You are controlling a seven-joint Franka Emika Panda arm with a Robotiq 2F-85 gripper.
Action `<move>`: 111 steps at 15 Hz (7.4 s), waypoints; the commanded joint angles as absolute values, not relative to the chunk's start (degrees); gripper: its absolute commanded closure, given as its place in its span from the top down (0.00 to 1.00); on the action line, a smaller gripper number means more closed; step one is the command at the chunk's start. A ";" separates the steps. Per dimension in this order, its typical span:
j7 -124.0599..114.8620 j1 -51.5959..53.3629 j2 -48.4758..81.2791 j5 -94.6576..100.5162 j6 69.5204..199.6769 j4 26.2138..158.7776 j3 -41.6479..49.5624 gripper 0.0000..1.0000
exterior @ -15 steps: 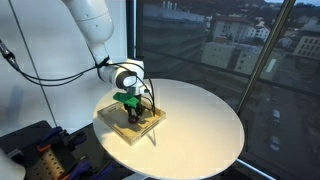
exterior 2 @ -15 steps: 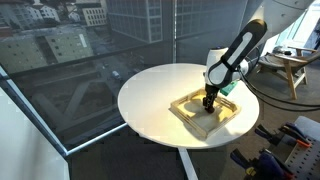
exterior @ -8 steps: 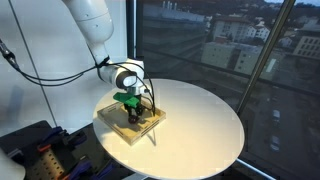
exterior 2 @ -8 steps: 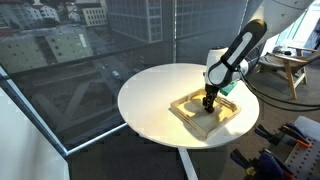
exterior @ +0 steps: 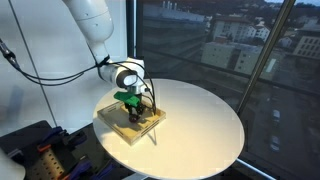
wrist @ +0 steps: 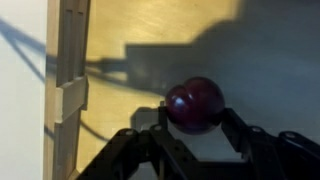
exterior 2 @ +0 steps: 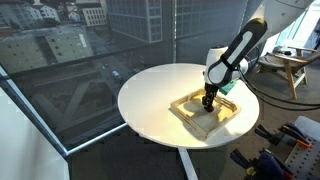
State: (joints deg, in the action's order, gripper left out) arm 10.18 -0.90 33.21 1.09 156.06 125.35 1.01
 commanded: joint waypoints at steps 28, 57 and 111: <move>9.19 -1.34 19.64 3.91 141.87 125.15 1.56 0.33; -3.56 -2.67 14.19 3.96 135.77 124.22 5.81 0.33; -7.26 -11.11 29.63 -2.13 142.41 112.89 10.13 0.33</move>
